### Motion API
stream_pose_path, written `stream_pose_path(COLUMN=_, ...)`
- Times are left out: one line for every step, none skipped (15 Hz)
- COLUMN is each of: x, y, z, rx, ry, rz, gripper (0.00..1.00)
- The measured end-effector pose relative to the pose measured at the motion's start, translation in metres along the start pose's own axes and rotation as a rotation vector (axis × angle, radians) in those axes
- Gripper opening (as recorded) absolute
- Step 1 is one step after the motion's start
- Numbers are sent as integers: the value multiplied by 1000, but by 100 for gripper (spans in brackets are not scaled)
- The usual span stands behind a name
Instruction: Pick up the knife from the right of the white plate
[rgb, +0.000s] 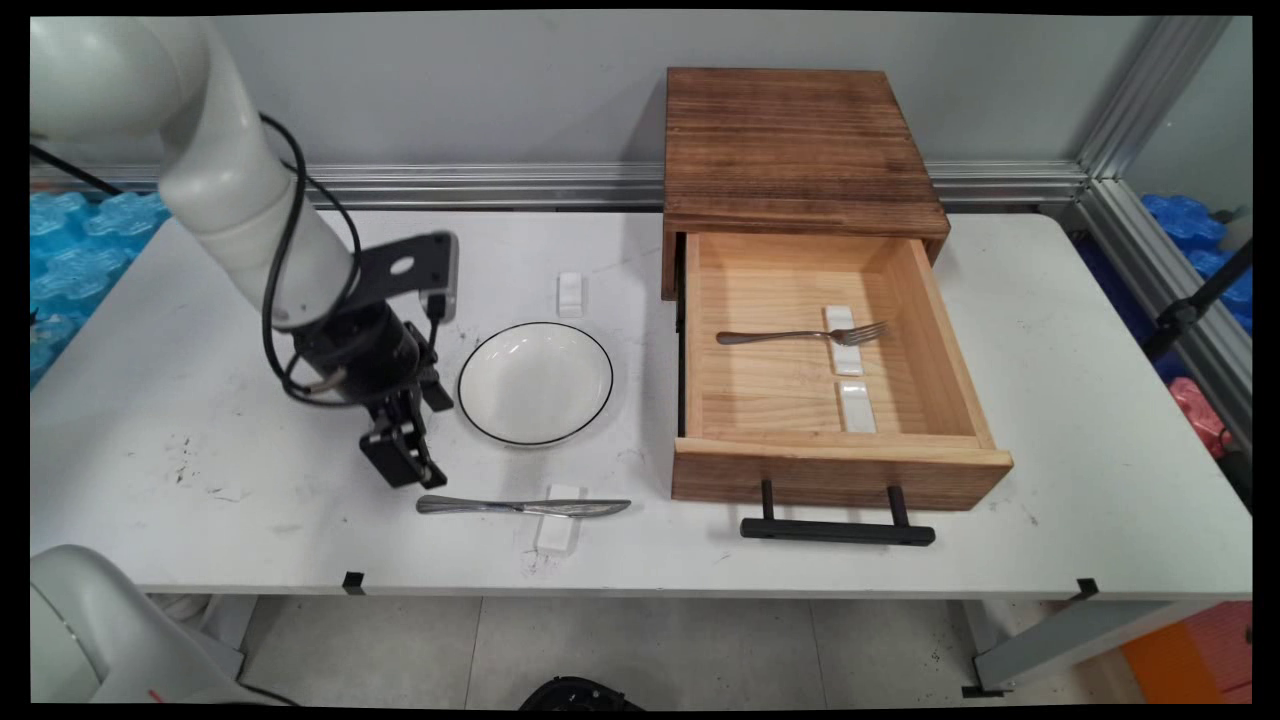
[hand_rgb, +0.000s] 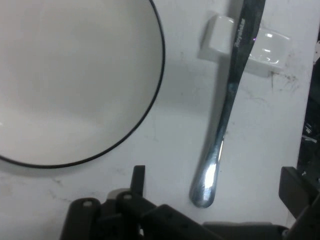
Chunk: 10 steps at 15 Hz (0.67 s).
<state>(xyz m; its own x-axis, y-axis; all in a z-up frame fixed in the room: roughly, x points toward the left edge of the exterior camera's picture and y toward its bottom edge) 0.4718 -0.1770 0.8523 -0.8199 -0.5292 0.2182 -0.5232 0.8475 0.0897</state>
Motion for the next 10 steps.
stream_pose_path(x=-1, y=3, z=6, rx=0, ry=-1, rz=3, gripper=100)
stream_pose_path(x=-3, y=6, z=11, rx=2, ry=-3, rz=6, gripper=100)
stream_pose_path(x=-5, y=10, z=18, rx=3, ry=-5, rz=11, gripper=100)
stream_pose_path(x=-6, y=12, z=24, rx=6, ry=-6, rz=16, gripper=100)
stream_pose_path(x=-7, y=15, z=29, rx=8, ry=-8, rz=21, gripper=100)
stream_pose_path(x=-8, y=17, z=34, rx=11, ry=-8, rz=25, gripper=100)
stream_pose_path(x=-7, y=19, z=41, rx=15, ry=-6, rz=31, gripper=100)
stream_pose_path(x=-7, y=21, z=46, rx=17, ry=-3, rz=36, gripper=100)
stream_pose_path(x=-6, y=23, z=53, rx=21, ry=1, rz=42, gripper=100)
stream_pose_path(x=-4, y=24, z=58, rx=24, ry=4, rz=47, gripper=100)
